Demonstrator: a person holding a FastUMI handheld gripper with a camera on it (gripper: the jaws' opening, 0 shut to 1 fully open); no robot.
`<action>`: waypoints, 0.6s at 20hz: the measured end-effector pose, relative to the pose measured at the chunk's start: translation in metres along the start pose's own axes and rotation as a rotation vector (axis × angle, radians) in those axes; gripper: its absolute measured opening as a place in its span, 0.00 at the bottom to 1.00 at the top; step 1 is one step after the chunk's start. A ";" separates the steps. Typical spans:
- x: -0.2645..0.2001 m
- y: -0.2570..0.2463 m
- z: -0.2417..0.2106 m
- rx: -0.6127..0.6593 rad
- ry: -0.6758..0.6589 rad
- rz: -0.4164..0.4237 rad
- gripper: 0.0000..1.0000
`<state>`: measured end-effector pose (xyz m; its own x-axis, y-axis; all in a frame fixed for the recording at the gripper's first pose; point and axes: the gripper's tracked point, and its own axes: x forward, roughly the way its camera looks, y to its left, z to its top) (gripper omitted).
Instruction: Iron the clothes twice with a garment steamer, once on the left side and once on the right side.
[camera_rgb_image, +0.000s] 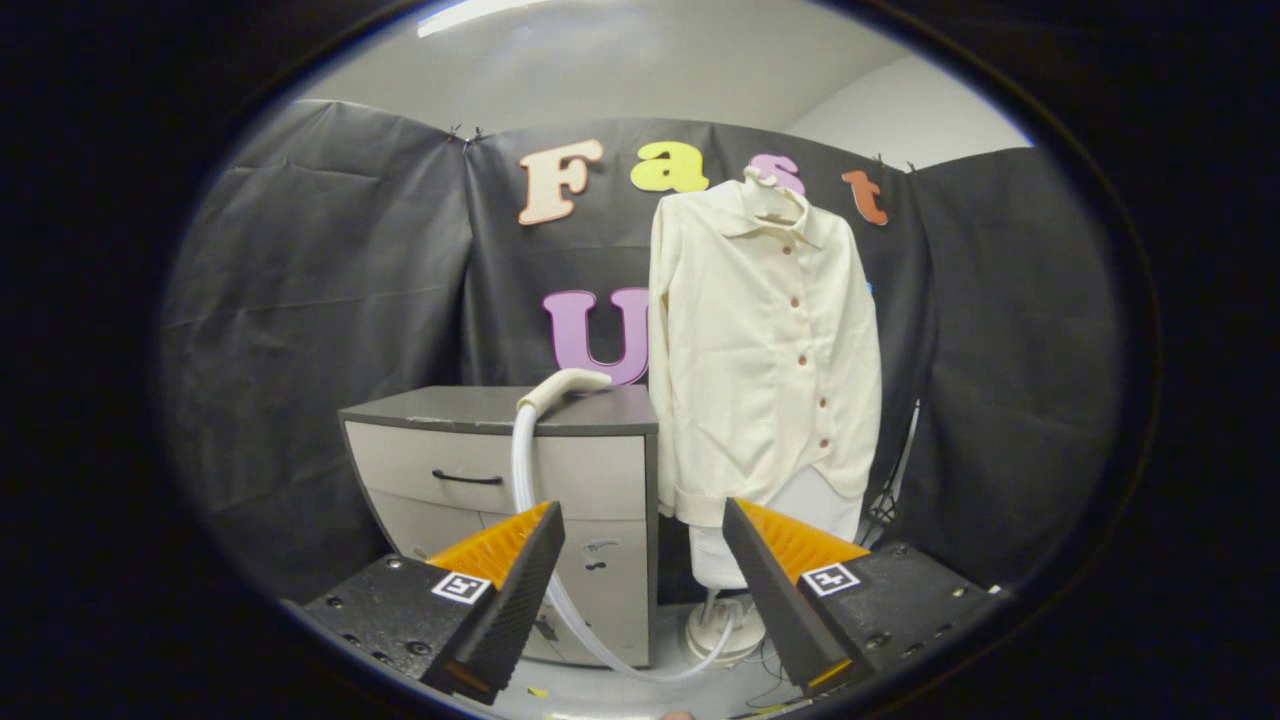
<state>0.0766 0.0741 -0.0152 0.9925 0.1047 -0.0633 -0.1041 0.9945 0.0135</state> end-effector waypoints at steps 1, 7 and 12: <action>0.008 0.004 0.000 0.004 0.007 0.001 0.97; 0.077 0.026 0.010 0.028 0.042 -0.015 0.97; 0.136 0.052 0.033 0.006 0.034 0.003 0.97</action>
<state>0.2079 0.1401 0.0096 0.9894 0.1083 -0.0966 -0.1069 0.9941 0.0197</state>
